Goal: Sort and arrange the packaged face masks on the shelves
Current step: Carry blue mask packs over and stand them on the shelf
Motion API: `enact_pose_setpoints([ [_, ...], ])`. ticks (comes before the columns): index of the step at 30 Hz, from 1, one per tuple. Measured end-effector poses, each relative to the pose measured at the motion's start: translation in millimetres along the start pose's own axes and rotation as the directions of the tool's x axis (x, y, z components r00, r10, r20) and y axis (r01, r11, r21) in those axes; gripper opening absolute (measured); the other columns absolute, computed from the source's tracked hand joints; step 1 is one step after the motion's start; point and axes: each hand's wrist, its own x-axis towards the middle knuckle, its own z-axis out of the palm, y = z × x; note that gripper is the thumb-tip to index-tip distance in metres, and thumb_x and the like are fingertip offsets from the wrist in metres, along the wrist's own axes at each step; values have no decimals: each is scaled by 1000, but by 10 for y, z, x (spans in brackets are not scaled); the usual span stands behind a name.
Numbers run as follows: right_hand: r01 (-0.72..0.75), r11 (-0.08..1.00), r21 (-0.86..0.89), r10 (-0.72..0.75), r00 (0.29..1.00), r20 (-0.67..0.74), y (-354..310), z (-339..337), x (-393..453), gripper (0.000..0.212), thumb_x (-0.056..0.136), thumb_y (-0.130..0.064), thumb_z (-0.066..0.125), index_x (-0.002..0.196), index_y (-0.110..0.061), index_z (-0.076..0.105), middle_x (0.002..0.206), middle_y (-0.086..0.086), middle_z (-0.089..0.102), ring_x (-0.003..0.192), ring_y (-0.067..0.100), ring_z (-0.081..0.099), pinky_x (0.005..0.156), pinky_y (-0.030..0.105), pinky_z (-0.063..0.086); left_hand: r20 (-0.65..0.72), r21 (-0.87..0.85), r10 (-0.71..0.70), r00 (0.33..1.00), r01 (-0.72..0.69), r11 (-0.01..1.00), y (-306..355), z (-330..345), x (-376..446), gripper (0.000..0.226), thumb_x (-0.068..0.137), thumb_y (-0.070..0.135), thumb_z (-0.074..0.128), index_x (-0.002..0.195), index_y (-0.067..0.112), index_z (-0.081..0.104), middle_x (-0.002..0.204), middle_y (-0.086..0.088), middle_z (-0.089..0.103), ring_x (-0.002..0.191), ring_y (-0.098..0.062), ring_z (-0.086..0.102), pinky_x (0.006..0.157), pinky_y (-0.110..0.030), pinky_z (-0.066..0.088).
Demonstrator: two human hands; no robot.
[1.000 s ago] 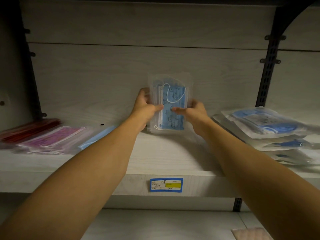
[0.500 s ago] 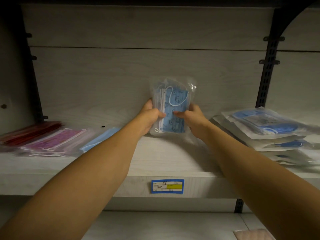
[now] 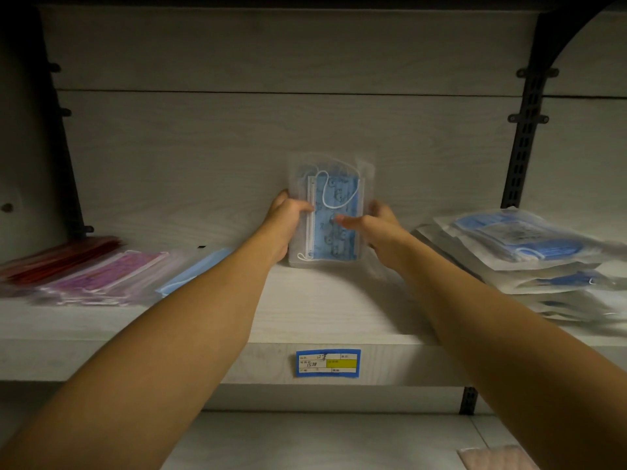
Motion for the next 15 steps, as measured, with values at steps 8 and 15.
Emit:
enact_pose_setpoints([
  [8, 1, 1000, -16, -2, 1000, -4, 31, 2, 28, 55, 86, 1, 74, 136, -3, 52, 126, 12, 67, 111, 28, 67, 83, 38, 58, 79, 123, 70, 994, -80, 989, -19, 52, -27, 48, 96, -6, 50, 138, 17, 54, 121, -7, 68, 107, -26, 67, 89, -43, 56],
  [15, -10, 1000, -17, 10, 999, 31, -24, -10, -31, 47, 83, -3, 79, 125, -10, 56, 107, 1, 70, 87, 12, 69, 61, 22, 56, 27, 112, 103, 994, -106, 988, 13, -20, -70, 48, 87, -3, 62, 129, 19, 55, 111, -1, 70, 96, -18, 70, 68, -30, 56],
])
